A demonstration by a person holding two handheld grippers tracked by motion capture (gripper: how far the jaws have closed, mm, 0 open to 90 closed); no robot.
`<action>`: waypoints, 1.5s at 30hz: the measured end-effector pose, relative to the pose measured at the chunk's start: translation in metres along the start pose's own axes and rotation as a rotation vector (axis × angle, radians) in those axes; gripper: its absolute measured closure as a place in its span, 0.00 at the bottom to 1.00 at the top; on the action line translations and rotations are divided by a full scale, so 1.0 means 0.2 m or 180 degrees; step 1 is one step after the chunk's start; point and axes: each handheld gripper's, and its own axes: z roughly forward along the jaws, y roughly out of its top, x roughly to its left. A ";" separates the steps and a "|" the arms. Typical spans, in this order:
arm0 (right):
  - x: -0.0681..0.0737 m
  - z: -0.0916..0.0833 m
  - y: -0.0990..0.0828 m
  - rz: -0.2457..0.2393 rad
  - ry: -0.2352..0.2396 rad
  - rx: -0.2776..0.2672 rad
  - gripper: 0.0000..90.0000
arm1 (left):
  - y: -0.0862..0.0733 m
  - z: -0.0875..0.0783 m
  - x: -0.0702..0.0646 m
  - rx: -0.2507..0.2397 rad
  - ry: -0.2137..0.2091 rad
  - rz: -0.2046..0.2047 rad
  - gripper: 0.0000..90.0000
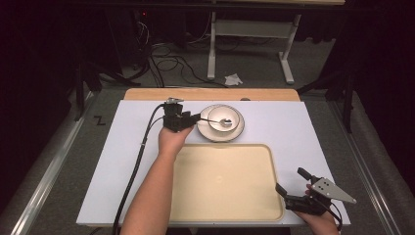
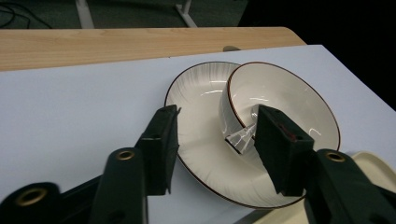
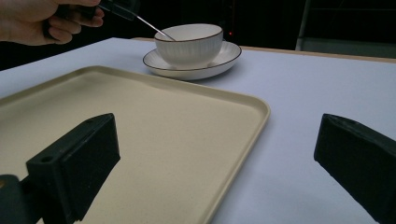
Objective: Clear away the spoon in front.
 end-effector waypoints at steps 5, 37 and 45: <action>0.00 0.00 0.00 -0.0017 0.0009 0.0004 0.01 | 0.00 -0.01 0.00 0.0014 -0.0137 -0.0031 0.76; 0.01 0.00 0.00 -0.0014 0.0007 0.0022 0.02 | 0.02 -0.25 -0.15 -0.0442 -0.0334 0.0331 1.00; 0.01 0.00 0.00 -0.0050 0.0018 0.0024 0.02 | -0.06 -0.39 -0.16 -0.0521 -0.0344 0.0318 1.00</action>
